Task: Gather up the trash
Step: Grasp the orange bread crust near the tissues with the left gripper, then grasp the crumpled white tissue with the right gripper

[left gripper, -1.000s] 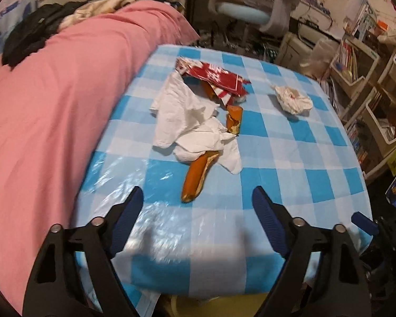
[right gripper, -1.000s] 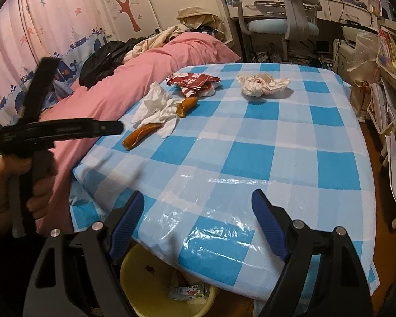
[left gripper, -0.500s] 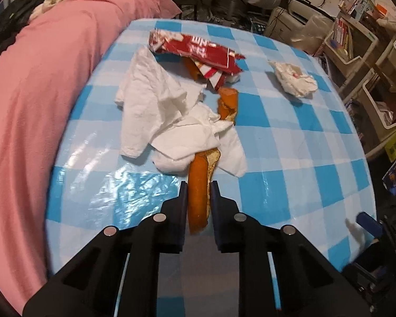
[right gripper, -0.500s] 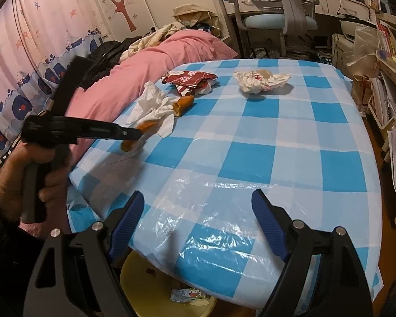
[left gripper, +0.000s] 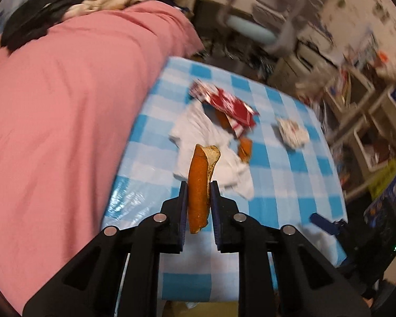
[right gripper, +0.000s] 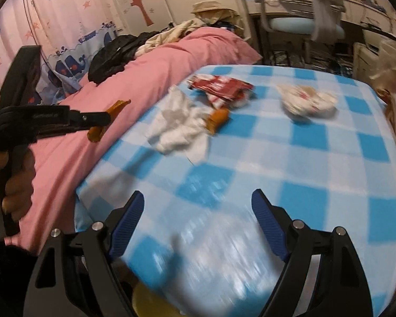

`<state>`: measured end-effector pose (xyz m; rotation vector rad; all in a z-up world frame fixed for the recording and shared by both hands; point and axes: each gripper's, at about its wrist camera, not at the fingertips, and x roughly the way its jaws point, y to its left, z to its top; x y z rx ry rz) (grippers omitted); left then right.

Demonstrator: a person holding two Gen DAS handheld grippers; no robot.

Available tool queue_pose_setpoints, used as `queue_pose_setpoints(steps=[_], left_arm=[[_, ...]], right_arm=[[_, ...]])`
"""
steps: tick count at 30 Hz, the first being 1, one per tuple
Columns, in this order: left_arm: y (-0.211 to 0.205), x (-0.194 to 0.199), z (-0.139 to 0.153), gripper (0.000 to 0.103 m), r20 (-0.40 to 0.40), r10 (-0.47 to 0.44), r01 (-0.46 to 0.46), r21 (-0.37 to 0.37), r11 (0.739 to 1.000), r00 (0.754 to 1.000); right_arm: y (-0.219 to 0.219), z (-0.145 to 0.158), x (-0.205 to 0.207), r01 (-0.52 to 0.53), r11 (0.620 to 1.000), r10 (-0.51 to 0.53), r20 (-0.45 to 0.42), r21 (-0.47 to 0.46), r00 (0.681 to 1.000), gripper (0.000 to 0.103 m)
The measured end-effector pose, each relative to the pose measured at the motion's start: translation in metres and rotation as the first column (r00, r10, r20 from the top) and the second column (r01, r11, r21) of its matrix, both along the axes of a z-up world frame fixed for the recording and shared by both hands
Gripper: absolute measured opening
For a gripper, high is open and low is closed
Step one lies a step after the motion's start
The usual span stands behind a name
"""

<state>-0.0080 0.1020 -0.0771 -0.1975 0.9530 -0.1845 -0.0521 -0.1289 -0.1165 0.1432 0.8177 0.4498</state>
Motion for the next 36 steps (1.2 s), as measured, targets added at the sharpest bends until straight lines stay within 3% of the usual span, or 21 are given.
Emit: queue_pose_setpoints(steps=[5, 13, 14, 18, 19, 26, 36], left_arm=[[0.009, 0.004, 0.005, 0.017, 0.020, 0.044, -0.044, 0.000, 0.999, 0.999], [0.021, 0.005, 0.010, 0.017, 0.035, 0.060, -0.059, -0.029, 0.998, 0.998], [0.021, 0.005, 0.011, 0.017, 0.037, 0.058, -0.057, -0.030, 0.998, 0.998], [0.023, 0.004, 0.012, 0.017, 0.040, 0.052, -0.051, -0.037, 0.998, 0.998], [0.023, 0.004, 0.012, 0.017, 0.041, 0.051, -0.049, -0.037, 0.998, 0.998], [0.022, 0.002, 0.014, 0.017, 0.044, 0.051, -0.049, -0.041, 0.998, 0.998], [0.009, 0.000, 0.014, 0.017, 0.059, 0.006, -0.004, -0.032, 0.999, 0.998]], right_arm=[[0.042, -0.002, 0.044, -0.026, 0.999, 0.027, -0.037, 0.019, 0.999, 0.072], [0.076, -0.029, 0.097, 0.052, 0.997, -0.060, -0.138, -0.058, 0.989, 0.055], [0.075, -0.030, 0.098, 0.061, 0.996, -0.069, -0.131, -0.063, 0.989, 0.051], [0.071, -0.029, 0.100, 0.062, 0.995, -0.072, -0.125, -0.084, 0.990, 0.012], [0.068, -0.026, 0.097, 0.054, 0.995, -0.063, -0.117, -0.084, 0.991, 0.009], [0.041, -0.001, 0.058, -0.012, 0.996, 0.009, -0.043, -0.085, 0.999, 0.006], [-0.019, 0.033, -0.004, -0.028, 0.997, 0.030, 0.036, -0.068, 0.999, 0.006]])
